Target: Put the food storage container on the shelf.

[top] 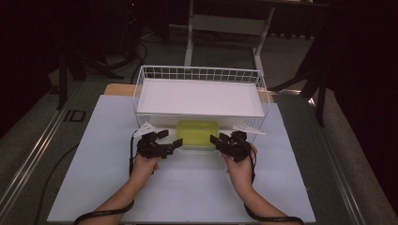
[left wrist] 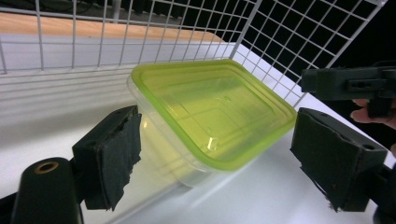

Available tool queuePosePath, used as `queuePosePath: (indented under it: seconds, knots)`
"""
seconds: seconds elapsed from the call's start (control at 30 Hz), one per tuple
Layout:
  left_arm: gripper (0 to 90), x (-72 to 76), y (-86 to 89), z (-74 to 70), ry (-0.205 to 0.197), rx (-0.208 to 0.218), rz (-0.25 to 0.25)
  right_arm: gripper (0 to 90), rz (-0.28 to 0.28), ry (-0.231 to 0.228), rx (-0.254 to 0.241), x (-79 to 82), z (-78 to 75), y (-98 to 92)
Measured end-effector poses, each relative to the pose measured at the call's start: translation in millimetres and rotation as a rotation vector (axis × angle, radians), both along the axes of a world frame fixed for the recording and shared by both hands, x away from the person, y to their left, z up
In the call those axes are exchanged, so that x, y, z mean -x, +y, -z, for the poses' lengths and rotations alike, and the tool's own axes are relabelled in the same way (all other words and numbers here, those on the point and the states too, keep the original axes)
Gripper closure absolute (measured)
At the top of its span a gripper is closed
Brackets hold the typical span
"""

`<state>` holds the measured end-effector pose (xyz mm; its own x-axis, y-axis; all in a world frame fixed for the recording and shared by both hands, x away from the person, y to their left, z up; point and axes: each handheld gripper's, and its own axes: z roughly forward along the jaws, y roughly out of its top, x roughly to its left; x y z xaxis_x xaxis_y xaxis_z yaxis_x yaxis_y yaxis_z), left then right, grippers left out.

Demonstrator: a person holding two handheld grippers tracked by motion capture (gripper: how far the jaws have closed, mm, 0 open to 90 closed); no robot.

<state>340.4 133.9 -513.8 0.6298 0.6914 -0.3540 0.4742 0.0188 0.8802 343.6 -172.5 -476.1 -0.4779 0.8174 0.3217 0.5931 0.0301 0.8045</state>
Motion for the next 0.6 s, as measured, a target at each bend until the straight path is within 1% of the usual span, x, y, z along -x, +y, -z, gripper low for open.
queuePosePath:
  seconds: [0.03,0.1,0.13,0.17,0.2,0.23,0.27,0.33,0.37,0.4,0.43,0.47,0.5,0.57,0.6]
  knots:
    - [13.5,5.4,0.8,-1.8,-0.006,-0.016,0.005,54.4,-0.021,-0.004,-0.001,7.0,-2.5,3.3]
    - [11.3,8.1,1.5,-2.6,-0.005,-0.015,0.011,55.9,-0.043,-0.001,0.001,12.0,-2.9,6.6]
    - [8.7,13.8,2.2,-4.4,-0.012,-0.024,0.022,57.2,-0.056,0.001,-0.002,14.3,-2.6,8.2]
    - [6.7,13.8,2.2,-4.4,-0.012,-0.024,0.022,57.3,-0.064,0.004,-0.001,16.1,-1.9,10.0]
    - [6.7,16.9,2.5,-5.3,-0.015,-0.028,0.030,57.3,-0.064,0.004,-0.001,16.1,-1.9,10.0]
    - [3.5,23.2,2.4,-6.8,-0.020,-0.041,0.045,60.9,-0.078,0.013,0.008,18.9,0.4,13.6]
    - [2.6,26.6,2.4,-7.4,-0.023,-0.041,0.055,62.1,-0.082,0.022,0.015,20.0,2.0,15.6]
    - [2.6,33.1,2.3,-8.3,-0.033,-0.054,0.072,64.9,-0.084,0.024,0.035,22.6,5.7,19.1]
    - [2.6,33.1,2.3,-8.3,-0.033,-0.054,0.072,67.1,-0.090,0.029,0.041,23.4,7.6,20.8]
    - [2.6,39.0,2.9,-8.3,-0.033,-0.060,0.081,71.0,-0.092,0.032,0.046,24.7,9.3,22.3]
    - [2.6,41.8,3.6,-8.0,-0.034,-0.061,0.084,71.9,-0.100,0.034,0.051,25.8,11.2,23.6]
    - [2.6,41.8,3.6,-8.0,-0.034,-0.061,0.084,74.6,-0.108,0.038,0.061,26.8,13.0,25.4]
    - [2.6,46.3,4.9,-6.8,-0.023,-0.062,0.092,79.3,-0.114,0.043,0.068,27.8,14.9,27.2]
    - [2.6,48.8,5.8,-6.2,-0.023,-0.064,0.094,80.8,-0.120,0.047,0.075,28.6,16.7,29.1]
    - [2.6,53.6,7.2,-5.0,-0.021,-0.079,0.094,88.0,-0.133,0.051,0.095,29.5,20.2,32.8]
